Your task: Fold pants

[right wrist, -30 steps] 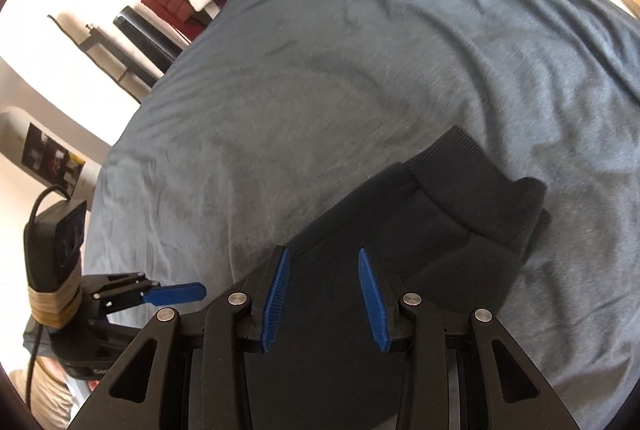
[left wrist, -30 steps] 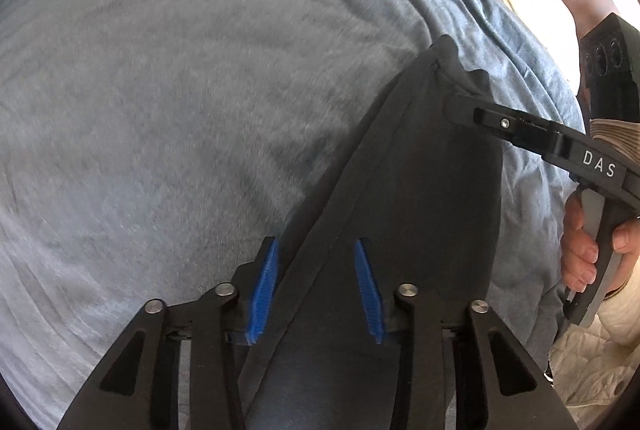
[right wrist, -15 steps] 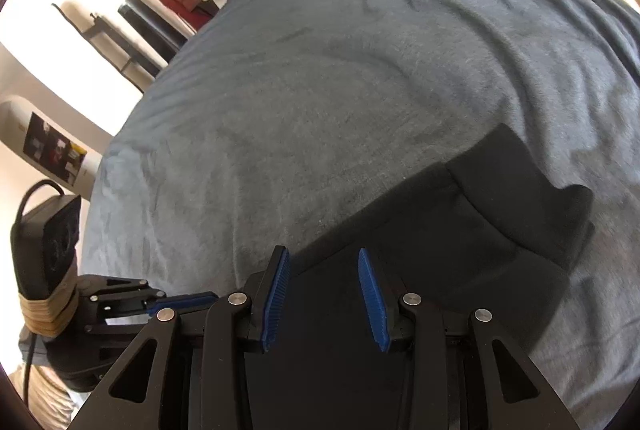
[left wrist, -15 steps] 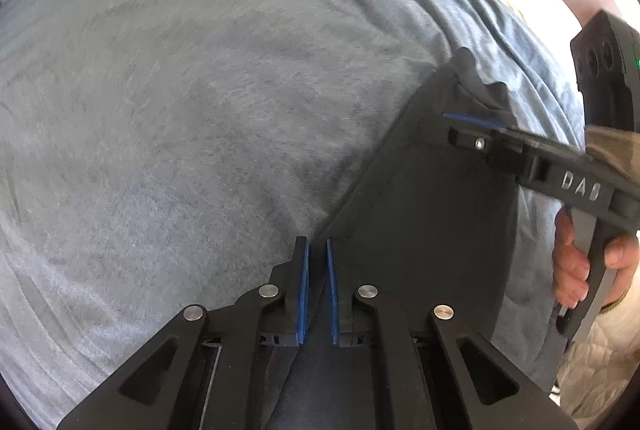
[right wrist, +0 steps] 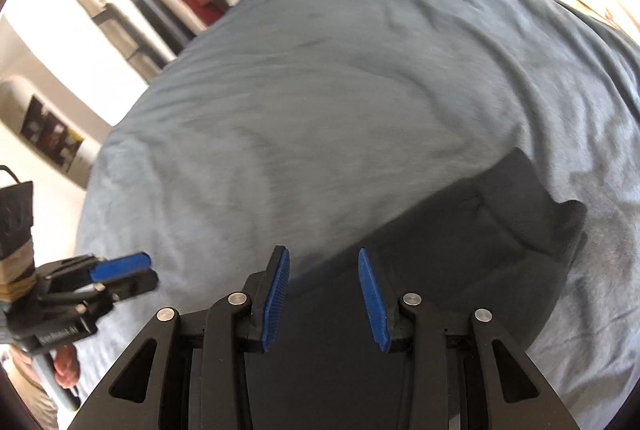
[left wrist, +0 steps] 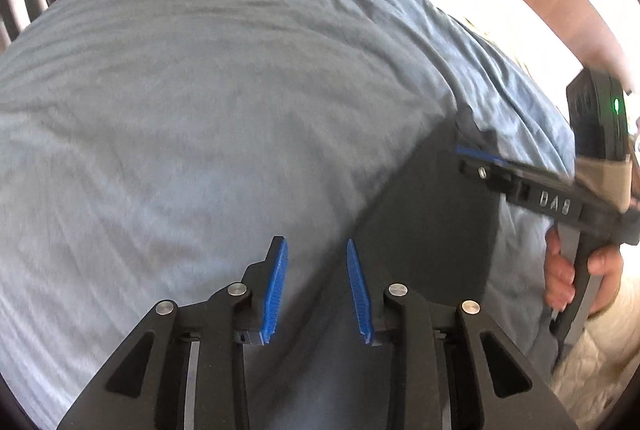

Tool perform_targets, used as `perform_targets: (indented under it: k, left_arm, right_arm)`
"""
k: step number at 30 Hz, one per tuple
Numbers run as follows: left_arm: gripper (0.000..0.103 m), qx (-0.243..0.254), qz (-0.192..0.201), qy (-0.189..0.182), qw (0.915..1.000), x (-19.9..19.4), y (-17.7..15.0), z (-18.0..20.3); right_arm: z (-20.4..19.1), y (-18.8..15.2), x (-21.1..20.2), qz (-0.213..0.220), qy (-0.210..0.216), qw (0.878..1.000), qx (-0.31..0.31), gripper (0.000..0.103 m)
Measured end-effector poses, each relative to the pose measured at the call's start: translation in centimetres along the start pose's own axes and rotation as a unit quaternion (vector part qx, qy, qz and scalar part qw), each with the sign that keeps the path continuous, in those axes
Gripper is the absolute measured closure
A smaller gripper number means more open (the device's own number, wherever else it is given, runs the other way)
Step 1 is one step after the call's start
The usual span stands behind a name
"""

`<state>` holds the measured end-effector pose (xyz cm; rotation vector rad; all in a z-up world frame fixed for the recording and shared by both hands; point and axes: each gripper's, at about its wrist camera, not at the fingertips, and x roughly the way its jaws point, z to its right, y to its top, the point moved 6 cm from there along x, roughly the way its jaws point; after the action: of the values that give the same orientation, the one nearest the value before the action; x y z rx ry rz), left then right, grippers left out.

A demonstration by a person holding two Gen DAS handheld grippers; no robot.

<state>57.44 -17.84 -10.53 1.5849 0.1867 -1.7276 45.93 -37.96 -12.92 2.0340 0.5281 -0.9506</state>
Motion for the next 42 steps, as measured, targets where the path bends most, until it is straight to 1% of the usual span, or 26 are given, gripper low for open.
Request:
perform_targets:
  k: [3, 6, 9, 15, 17, 18, 19, 20, 21, 24, 27, 31, 33, 36, 38, 40, 41, 42]
  left_arm:
    - [0.072, 0.005, -0.025, -0.003, 0.9997, 0.5, -2.3, 0.3]
    - [0.072, -0.003, -0.051, -0.013, 0.9986, 1.5, -4.5, -0.1]
    - [0.072, -0.009, -0.064, -0.016, 0.9978, 2.1, -5.8, -0.5]
    - [0.070, -0.031, -0.080, -0.028, 0.9959, 3.5, -7.2, -1.8]
    - [0.071, -0.037, -0.080, -0.033, 0.9956, 3.8, -7.3, -2.0]
    - [0.073, -0.040, -0.076, -0.037, 0.9956, 3.8, -7.4, -2.0]
    - [0.087, -0.041, -0.072, -0.040, 0.9957, 3.8, -7.5, -2.0]
    - [0.090, -0.041, -0.067, -0.046, 0.9959, 3.5, -7.5, -1.9]
    - [0.090, -0.040, -0.060, -0.046, 0.9963, 3.2, -7.6, -1.9]
    - [0.091, -0.029, -0.041, -0.028, 0.9983, 2.2, -7.3, -1.7]
    - [0.091, -0.031, -0.032, -0.020, 0.9988, 1.9, -7.0, -1.9]
    - [0.090, -0.036, -0.039, -0.012, 0.9985, 2.9, -7.0, -2.9]
    - [0.091, -0.051, -0.039, -0.015, 0.9978, 3.5, -7.0, -3.5]
    - [0.089, -0.064, -0.044, -0.018, 0.9968, 4.2, -7.1, -4.1]
    - [0.083, -0.068, -0.048, -0.020, 0.9963, 4.3, -7.2, -4.3]
    - [0.067, -0.080, -0.041, -0.014, 0.9958, 3.5, -7.1, -4.7]
    - [0.066, -0.084, -0.036, -0.012, 0.9957, 2.9, -7.1, -4.9]
    - [0.065, -0.089, -0.023, -0.002, 0.9957, 1.8, -7.1, -5.4]
  right_arm:
    - [-2.2, -1.1, -0.6, -0.009, 0.026, 1.000, -0.015, 0.065]
    - [-3.7, -2.6, -0.6, -0.025, 0.045, 0.998, -0.030, 0.065]
    - [-4.6, -4.1, 0.0, -0.044, 0.045, 0.997, -0.042, 0.065]
    - [-4.6, -6.1, 1.5, -0.068, 0.038, 0.996, -0.039, 0.065]
    - [-4.7, -6.4, 1.9, -0.074, 0.039, 0.996, -0.036, 0.065]
    - [-4.8, -6.5, 2.0, -0.075, 0.039, 0.996, -0.036, 0.065]
    - [-4.8, -6.5, 2.1, -0.075, 0.041, 0.996, -0.036, 0.065]
    - [-5.1, -6.6, 2.3, -0.075, 0.042, 0.996, -0.037, 0.065]
    - [-5.2, -6.7, 2.4, -0.076, 0.043, 0.996, -0.037, 0.065]
    - [-5.6, -6.6, 2.7, -0.076, 0.047, 0.995, -0.039, 0.065]
    - [-6.2, -6.4, 2.9, -0.068, 0.050, 0.996, -0.043, 0.065]
    - [-6.7, -6.2, 4.3, -0.075, 0.046, 0.995, -0.047, 0.065]
    - [-6.9, -6.1, 5.2, -0.079, 0.045, 0.995, -0.051, 0.065]
    - [-6.9, -6.2, 6.6, -0.089, 0.037, 0.994, -0.053, 0.065]
    - [-6.7, -6.2, 7.2, -0.095, 0.037, 0.994, -0.050, 0.065]
    - [-6.6, -6.2, 7.6, -0.098, 0.036, 0.993, -0.047, 0.065]
    - [-6.6, -6.3, 7.7, -0.099, 0.035, 0.993, -0.047, 0.065]
    - [-6.7, -6.3, 7.5, -0.098, 0.033, 0.994, -0.046, 0.065]
